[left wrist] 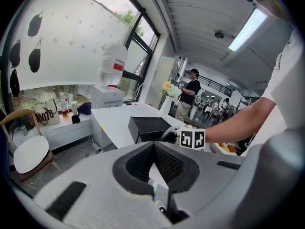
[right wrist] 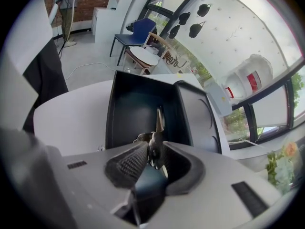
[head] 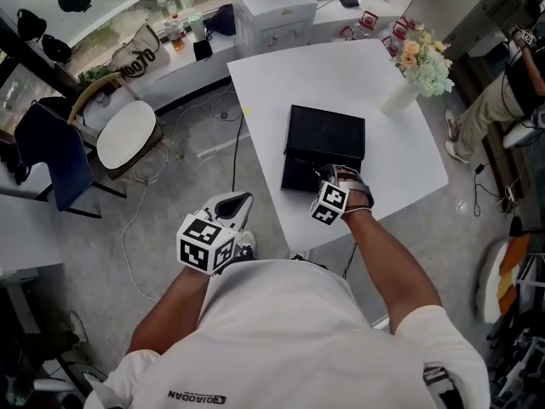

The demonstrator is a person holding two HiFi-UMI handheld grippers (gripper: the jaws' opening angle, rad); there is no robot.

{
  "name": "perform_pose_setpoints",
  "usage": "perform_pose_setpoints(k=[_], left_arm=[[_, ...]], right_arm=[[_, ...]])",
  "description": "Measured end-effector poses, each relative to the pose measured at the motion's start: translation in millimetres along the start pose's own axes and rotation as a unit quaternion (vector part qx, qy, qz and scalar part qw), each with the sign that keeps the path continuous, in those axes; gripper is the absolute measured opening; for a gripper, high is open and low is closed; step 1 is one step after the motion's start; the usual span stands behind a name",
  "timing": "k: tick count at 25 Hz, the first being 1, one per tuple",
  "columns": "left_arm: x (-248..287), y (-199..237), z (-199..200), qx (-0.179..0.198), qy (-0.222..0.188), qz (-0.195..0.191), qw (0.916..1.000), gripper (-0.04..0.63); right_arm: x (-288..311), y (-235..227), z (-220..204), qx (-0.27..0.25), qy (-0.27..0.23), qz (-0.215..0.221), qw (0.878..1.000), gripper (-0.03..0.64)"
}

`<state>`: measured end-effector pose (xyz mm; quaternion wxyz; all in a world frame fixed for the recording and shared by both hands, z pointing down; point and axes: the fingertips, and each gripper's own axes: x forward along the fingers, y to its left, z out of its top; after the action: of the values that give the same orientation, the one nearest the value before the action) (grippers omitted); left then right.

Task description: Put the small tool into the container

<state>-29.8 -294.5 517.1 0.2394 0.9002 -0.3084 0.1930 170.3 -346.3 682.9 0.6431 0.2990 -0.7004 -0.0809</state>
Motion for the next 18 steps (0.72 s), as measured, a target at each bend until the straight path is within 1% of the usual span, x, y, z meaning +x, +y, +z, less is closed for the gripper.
perform_pose_setpoints(k=[4,7,9,11,12,13,14,16,18], left_arm=[[4.9,-3.1,4.6,0.008,0.001,-0.008,0.9999,0.009],[11.4,-10.8,8.5,0.021,0.001,-0.019,0.9996,0.009],[15.7,-16.4,11.6,0.028,0.0,-0.028,0.9992,0.009],[19.7,-21.4,15.4,0.036,0.0,-0.036,0.9987,0.009],[21.9,-23.7,17.7,0.041,0.0,-0.04,0.9984,0.009],[24.2,-26.1,20.4,0.045,-0.001,-0.043,0.9981,0.008],[26.6,-28.5,23.5,0.049,-0.003,-0.046,0.9977,0.009],[30.6,-33.5,29.5,0.056,-0.007,-0.053,0.997,0.009],[33.8,-38.7,34.8,0.062,-0.01,-0.06,0.9962,0.009]], right_arm=[[-11.9,1.3,0.0,0.002,-0.003,-0.002,1.0,0.117],[-26.7,4.2,-3.8,0.024,-0.014,-0.005,1.0,0.131],[-43.3,0.2,-5.4,0.064,-0.03,-0.013,0.997,0.145],[-63.9,-6.8,-5.0,0.128,-0.055,-0.018,0.99,0.16],[-75.0,-10.6,-4.5,0.167,-0.071,-0.016,0.983,0.168],[-86.5,-14.2,-3.8,0.208,-0.089,-0.012,0.974,0.176],[-98.2,-17.4,-2.8,0.25,-0.109,-0.006,0.962,0.175],[-120.2,-22.3,-1.1,0.33,-0.151,0.004,0.932,0.172],[-140.0,-26.1,-2.0,0.404,-0.191,0.01,0.894,0.163]])
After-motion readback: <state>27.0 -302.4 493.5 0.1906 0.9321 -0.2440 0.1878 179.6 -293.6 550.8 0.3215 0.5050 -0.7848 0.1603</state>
